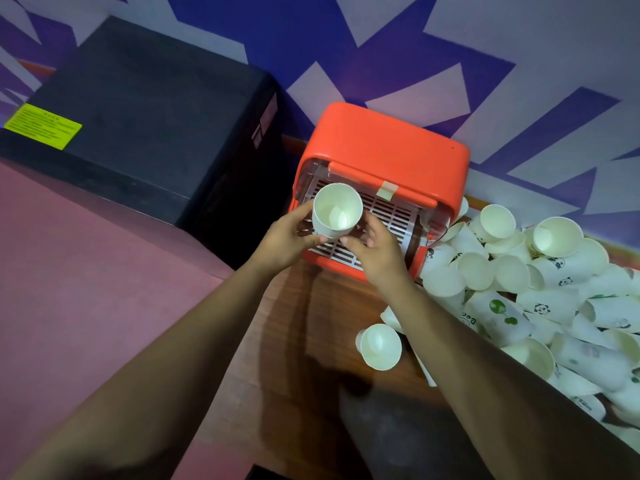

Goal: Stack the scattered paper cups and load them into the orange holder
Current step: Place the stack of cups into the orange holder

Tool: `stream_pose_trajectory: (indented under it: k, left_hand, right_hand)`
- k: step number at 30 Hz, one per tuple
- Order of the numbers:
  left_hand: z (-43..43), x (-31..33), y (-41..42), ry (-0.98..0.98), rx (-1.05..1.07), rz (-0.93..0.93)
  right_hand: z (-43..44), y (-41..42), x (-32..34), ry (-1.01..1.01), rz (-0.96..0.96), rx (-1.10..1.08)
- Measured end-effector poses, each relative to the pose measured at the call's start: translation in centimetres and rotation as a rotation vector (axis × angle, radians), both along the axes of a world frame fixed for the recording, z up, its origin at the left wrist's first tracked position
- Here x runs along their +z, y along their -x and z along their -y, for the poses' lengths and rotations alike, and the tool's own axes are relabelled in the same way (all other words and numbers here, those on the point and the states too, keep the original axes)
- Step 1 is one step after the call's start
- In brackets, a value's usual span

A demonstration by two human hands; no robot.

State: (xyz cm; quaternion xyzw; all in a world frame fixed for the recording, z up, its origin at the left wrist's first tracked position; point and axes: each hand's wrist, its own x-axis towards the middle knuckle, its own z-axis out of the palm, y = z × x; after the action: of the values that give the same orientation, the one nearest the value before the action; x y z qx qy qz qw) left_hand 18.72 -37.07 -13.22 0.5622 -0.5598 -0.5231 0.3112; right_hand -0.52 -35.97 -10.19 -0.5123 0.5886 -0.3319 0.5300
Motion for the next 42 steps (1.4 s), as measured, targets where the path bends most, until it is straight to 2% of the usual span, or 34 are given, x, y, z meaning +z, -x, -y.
stream_pose_trajectory:
  k: [13, 21, 24, 30, 35, 39, 42]
  left_hand:
    - [3.1, -2.1, 1.9, -0.047, 0.191, -0.008]
    - [5.2, -0.7, 3.5, -0.107, 0.228, 0.047]
    - [4.8, 0.2, 3.5, -0.128, 0.232, 0.077]
    - [-0.9, 3.0, 3.0, -0.087, 0.321, -0.029]
    - [-8.1, 3.0, 3.8, -0.131, 0.112, -0.026]
    - [-12.4, 1.8, 5.8, -0.226, -0.013, 0.053]
    - [-14.0, 0.3, 6.8, -0.280, -0.170, 0.046]
  right_hand:
    - [4.7, -1.2, -2.5, -0.119, 0.079, -0.107]
    - [6.9, -1.4, -5.1, -0.146, -0.034, -0.221]
    - [6.6, -0.8, -4.1, -0.169, -0.088, -0.197]
    - [0.4, 4.6, 1.3, -0.085, -0.193, -0.057]
    - [-8.6, 9.0, 4.3, -0.086, -0.276, -0.124]
    - [-14.2, 9.7, 3.0, -0.127, -0.308, -0.169]
    - [-16.7, 9.1, 1.0, -0.238, -0.250, -0.174]
